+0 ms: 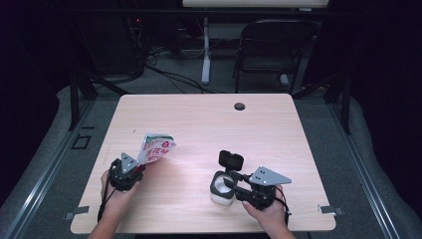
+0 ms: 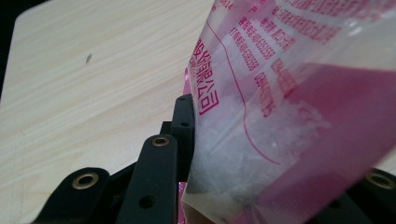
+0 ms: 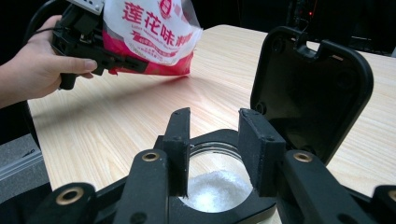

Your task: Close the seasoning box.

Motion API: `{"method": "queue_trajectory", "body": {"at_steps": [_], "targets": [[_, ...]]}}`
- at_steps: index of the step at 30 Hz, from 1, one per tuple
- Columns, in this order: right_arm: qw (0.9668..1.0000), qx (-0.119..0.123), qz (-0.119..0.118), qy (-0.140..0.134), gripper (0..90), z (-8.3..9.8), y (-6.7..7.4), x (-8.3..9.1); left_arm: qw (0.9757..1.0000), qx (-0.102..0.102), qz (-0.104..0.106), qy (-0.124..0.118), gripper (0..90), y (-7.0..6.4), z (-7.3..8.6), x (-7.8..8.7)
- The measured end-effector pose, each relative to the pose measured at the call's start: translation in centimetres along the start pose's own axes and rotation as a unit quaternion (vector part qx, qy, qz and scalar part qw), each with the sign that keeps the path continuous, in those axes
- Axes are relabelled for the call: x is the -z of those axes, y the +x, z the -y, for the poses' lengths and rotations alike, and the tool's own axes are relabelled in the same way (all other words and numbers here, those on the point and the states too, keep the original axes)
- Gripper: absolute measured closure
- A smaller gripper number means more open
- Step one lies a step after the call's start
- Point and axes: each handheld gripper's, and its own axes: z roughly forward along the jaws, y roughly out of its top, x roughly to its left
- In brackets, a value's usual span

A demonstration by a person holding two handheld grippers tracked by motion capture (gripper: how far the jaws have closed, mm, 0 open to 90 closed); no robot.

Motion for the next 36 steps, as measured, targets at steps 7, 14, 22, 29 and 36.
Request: {"method": "queue_trajectory", "body": {"at_steps": [7, 14, 22, 29, 36], "targets": [[1.0000, 0.000, 0.001, 0.001, 64.3, 0.0, -0.1, 0.0, 0.9998, -0.013, -0.006, 0.010, 72.8, -0.5, 0.5, -0.6], [1.0000, 0.002, 0.003, 0.003, 64.2, 0.1, -0.1, 0.0, 0.9981, -0.052, -0.020, 0.025, 71.3, -1.3, 0.6, -1.0], [1.0000, 0.001, 0.004, 0.004, 63.4, 0.1, -0.2, 0.1, 0.9985, -0.050, -0.009, 0.023, 63.1, -1.6, 0.8, -1.1], [1.0000, 0.000, 0.006, 0.002, 62.9, 0.1, -0.3, 0.1, 0.9972, -0.068, 0.009, 0.029, 50.9, -2.2, 0.7, -1.0], [1.0000, -0.002, 0.007, 0.001, 62.7, 0.1, -0.3, 0.1, 0.9969, -0.075, 0.023, 0.015, 41.4, -2.6, 0.5, -0.6]]}}
